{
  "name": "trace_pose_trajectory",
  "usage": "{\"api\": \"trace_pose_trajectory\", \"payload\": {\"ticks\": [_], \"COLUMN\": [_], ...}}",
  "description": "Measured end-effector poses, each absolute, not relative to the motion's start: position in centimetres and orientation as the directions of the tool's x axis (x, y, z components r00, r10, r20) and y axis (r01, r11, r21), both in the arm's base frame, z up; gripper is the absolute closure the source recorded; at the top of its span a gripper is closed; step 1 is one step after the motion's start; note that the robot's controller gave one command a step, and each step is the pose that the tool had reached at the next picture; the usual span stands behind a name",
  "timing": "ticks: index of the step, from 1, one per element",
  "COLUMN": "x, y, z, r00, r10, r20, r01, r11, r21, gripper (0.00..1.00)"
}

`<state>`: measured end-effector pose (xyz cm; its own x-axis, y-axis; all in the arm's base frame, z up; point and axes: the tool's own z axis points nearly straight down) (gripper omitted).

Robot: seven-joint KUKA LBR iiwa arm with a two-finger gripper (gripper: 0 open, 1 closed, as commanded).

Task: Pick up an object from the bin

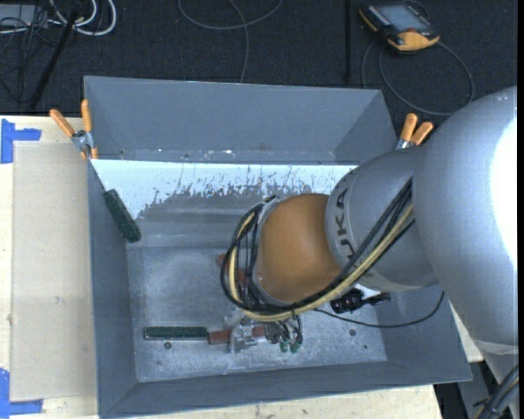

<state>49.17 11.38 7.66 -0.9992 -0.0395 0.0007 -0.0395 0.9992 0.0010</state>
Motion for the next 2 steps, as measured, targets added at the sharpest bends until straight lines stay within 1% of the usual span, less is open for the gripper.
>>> {"api": "trace_pose_trajectory", "payload": {"ticks": [1, 2], "x": [49.2, 50.2], "y": [11.4, 11.1], "z": [7.7, 26.7], "r00": [-0.999, -0.986], "r10": [-0.039, -0.167], "r20": [0.001, -0.009], "r01": [-0.039, -0.167], "r11": [0.999, 0.986], "r21": [0.001, 0.0], "gripper": [1.0, 1.0]}}
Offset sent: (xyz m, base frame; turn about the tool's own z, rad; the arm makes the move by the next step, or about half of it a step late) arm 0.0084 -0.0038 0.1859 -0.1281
